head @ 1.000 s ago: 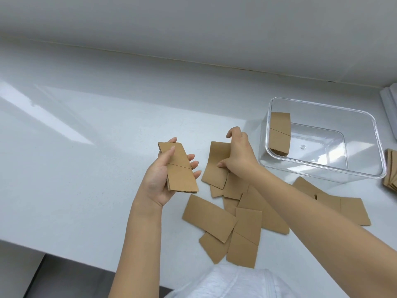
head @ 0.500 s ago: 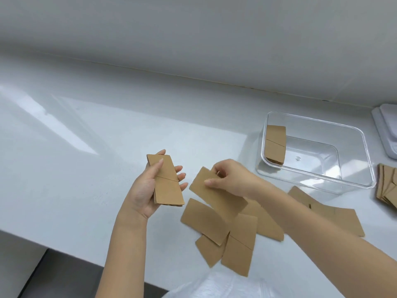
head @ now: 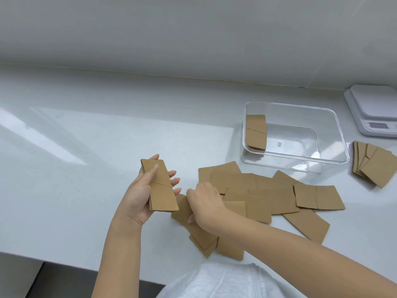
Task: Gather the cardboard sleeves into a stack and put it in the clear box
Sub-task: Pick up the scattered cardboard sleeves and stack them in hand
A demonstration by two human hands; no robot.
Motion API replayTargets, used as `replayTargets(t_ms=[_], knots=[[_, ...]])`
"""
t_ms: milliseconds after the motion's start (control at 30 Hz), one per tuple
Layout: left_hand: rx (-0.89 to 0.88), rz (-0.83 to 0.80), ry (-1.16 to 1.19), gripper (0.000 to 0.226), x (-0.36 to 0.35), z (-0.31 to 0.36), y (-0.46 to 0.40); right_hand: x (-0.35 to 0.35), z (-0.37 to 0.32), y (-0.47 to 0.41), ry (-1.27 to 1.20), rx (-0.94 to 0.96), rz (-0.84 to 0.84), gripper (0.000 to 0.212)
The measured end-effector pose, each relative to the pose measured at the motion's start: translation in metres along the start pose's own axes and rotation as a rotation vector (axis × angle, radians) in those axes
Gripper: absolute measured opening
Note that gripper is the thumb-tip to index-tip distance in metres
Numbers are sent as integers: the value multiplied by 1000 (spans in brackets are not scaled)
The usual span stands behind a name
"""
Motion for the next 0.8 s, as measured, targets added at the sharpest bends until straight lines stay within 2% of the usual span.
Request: replayTargets(t_ms=[67,200,300,367,467,533,633,733,800], knots=[[-4,-10,-20,24,-4,-1,1,-2,-2,2,-31,12,-7,37],[-5,-22,-10,28,-11,-3,9,-7,-7,8,-251,101,-19,53],[-27,-32,1,25,-13,-3,19,-1,0,11,-556,74,17,62],[-63,-25,8,24,-12,-2,27,15,17,17,-788,-10,89,55],[-118,6,28,22,-10,-2,42,47,57,30,-946,-78,213,21],[-139,26,39,22,-11,-4,51,67,82,43,-989,-26,229,13],[-133,32,36,23,-15,-9,61,84,103,60,-769,161,146,12],[-115,30,6,25,-23,-14,71,74,107,69,-297,256,-2,5],[-111,33,-5,25,-28,-16,75,58,104,73,-47,274,-58,11]])
Point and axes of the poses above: each hand's wrist, its own y-axis away from the middle knuckle, its own x-axis out of the back of the hand, z = x × y, the point moved 2 cm from there along -y, towards the middle knuckle, and after that the axes turned 3 degrees about z, right-handed, at the moved point
